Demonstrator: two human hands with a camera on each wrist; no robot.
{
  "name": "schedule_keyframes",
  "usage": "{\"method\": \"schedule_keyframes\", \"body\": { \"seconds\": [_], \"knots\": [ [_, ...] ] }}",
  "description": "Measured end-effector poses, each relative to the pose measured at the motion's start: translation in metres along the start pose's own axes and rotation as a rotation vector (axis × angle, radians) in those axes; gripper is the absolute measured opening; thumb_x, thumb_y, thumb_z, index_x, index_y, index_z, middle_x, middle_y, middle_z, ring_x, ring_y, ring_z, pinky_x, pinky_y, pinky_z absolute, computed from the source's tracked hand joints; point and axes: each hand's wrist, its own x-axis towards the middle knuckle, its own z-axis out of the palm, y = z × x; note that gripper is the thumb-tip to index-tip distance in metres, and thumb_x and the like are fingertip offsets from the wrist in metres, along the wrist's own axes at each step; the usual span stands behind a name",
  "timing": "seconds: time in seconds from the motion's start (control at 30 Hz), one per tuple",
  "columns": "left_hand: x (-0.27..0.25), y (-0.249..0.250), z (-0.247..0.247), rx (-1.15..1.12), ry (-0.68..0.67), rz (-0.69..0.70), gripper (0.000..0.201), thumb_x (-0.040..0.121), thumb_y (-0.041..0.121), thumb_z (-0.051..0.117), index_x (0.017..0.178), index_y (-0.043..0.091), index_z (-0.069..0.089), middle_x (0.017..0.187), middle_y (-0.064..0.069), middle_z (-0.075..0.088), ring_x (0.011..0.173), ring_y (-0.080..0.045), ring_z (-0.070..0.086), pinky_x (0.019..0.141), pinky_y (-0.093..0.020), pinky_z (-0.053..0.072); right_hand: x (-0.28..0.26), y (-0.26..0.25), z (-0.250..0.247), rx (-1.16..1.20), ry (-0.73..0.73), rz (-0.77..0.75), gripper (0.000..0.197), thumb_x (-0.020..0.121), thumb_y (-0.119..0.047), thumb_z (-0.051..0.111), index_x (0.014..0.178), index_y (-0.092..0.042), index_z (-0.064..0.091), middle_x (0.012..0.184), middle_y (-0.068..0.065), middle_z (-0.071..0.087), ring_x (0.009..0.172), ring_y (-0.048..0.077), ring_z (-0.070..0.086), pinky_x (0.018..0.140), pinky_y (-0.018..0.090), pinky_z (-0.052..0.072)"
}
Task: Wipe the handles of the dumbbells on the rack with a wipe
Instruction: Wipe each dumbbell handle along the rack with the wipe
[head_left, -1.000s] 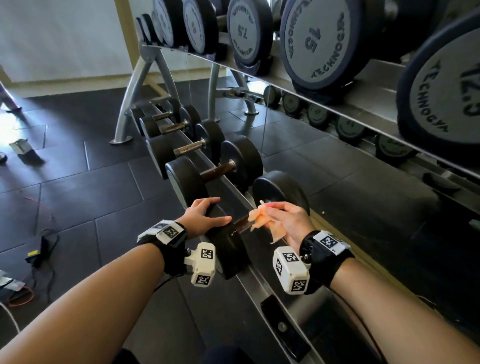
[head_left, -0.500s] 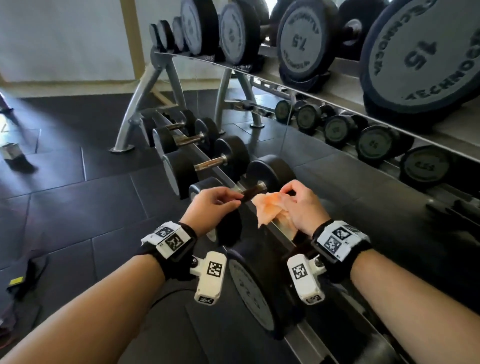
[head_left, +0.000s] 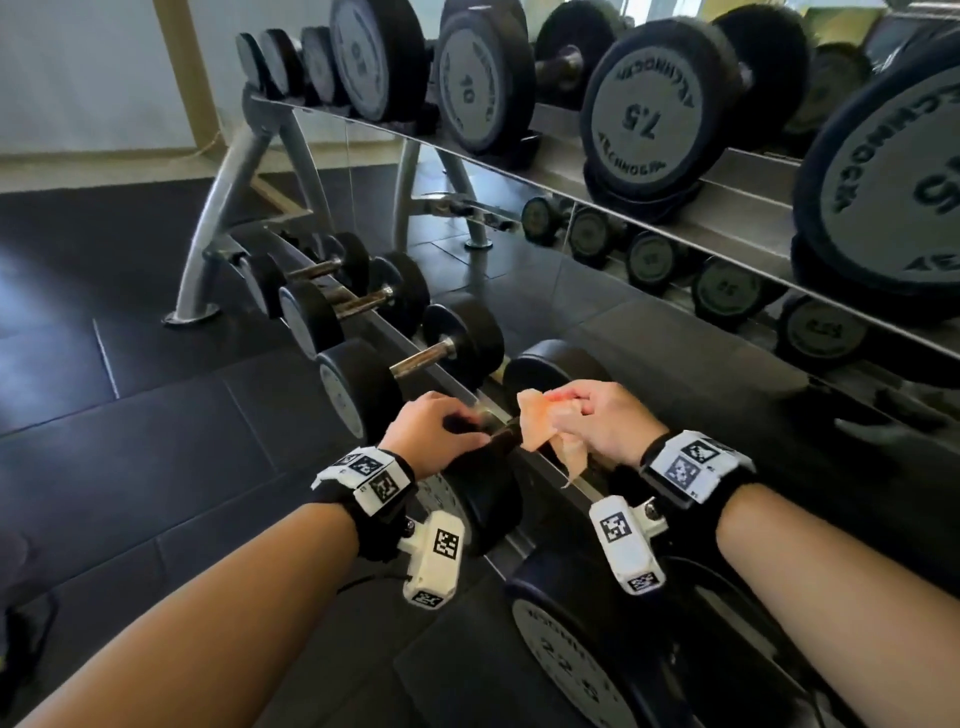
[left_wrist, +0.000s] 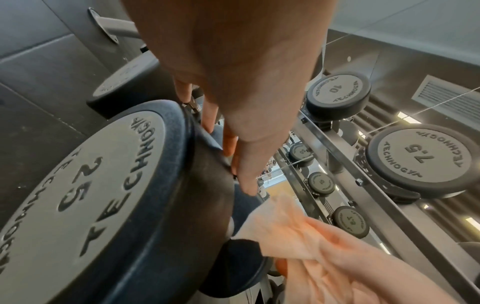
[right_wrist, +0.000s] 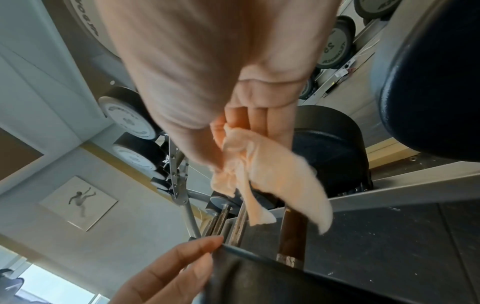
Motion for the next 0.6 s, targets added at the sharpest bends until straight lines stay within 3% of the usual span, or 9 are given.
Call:
{"method": "schedule_keyframes", "body": {
  "seconds": [0.1,0.17,0.23,0.3,0.47,0.53,0.6],
  "knots": [
    [0.006,-0.008,0.004,-0.048,-0.023,0.005,0.044,0.075,0.045,0.080,0.115,0.028,0.069,0.123,0.004,0.052,0.116,-0.017,0.051,0.103,-0.034,0.044,0.011,0.010,-0.002,-0.043,-0.109,0.010,0.037,0.076,-0.018,0.078,0.108,-0.031,0.064,0.102,0.000,0.073,0.096,0.014,0.070,0.084,0.033,0.058],
    [0.006,-0.013,0.008,-0.026,-0.058,0.011,0.052,0.073,0.046,0.081,0.120,0.033,0.064,0.132,0.004,0.046,0.127,-0.021,0.040,0.110,-0.039,0.036,0.020,0.014,-0.004,-0.084,-0.111,0.006,0.035,0.081,-0.010,0.073,0.111,-0.027,0.064,0.094,-0.001,0.074,0.085,0.011,0.070,0.071,0.026,0.056],
    [0.003,-0.019,0.013,0.002,-0.091,0.015,0.057,0.075,0.048,0.079,0.126,0.042,0.056,0.141,0.007,0.039,0.134,-0.025,0.025,0.116,-0.042,0.024,0.028,0.014,-0.004,-0.157,-0.077,-0.032,0.019,0.085,-0.016,0.069,0.098,-0.029,0.066,0.080,-0.006,0.071,0.075,0.009,0.067,0.065,0.024,0.051],
    [0.002,-0.024,0.016,-0.024,-0.097,0.024,0.058,0.077,0.049,0.077,0.128,0.048,0.050,0.145,0.010,0.034,0.138,-0.025,0.019,0.118,-0.045,0.019,0.037,0.013,-0.002,-0.259,-0.052,-0.072,0.009,0.087,-0.021,0.067,0.087,-0.030,0.067,0.074,-0.006,0.069,0.075,0.011,0.066,0.067,0.028,0.051],
    [0.002,-0.026,0.017,-0.066,-0.105,0.007,0.053,0.079,0.049,0.075,0.122,0.057,0.046,0.147,0.014,0.032,0.139,-0.023,0.016,0.118,-0.051,0.018,0.056,0.015,0.005,-0.350,-0.088,-0.100,0.006,0.089,-0.029,0.068,0.082,-0.028,0.069,0.078,-0.003,0.070,0.077,0.016,0.069,0.064,0.032,0.058],
    [0.001,-0.026,0.018,-0.077,-0.098,0.005,0.052,0.078,0.048,0.076,0.118,0.060,0.045,0.147,0.015,0.032,0.139,-0.022,0.016,0.118,-0.052,0.019,0.066,0.018,0.009,-0.457,-0.058,-0.150,0.008,0.086,-0.035,0.070,0.079,-0.030,0.069,0.082,-0.007,0.067,0.082,0.014,0.065,0.073,0.033,0.054],
    [0.000,-0.026,0.018,-0.085,-0.091,0.001,0.052,0.078,0.048,0.077,0.117,0.061,0.044,0.146,0.017,0.032,0.139,-0.021,0.016,0.118,-0.051,0.019,0.075,0.021,0.013,-0.473,-0.041,-0.189,0.012,0.085,-0.035,0.071,0.075,-0.029,0.068,0.086,-0.010,0.060,0.082,0.010,0.059,0.072,0.028,0.045]
  ]
}}
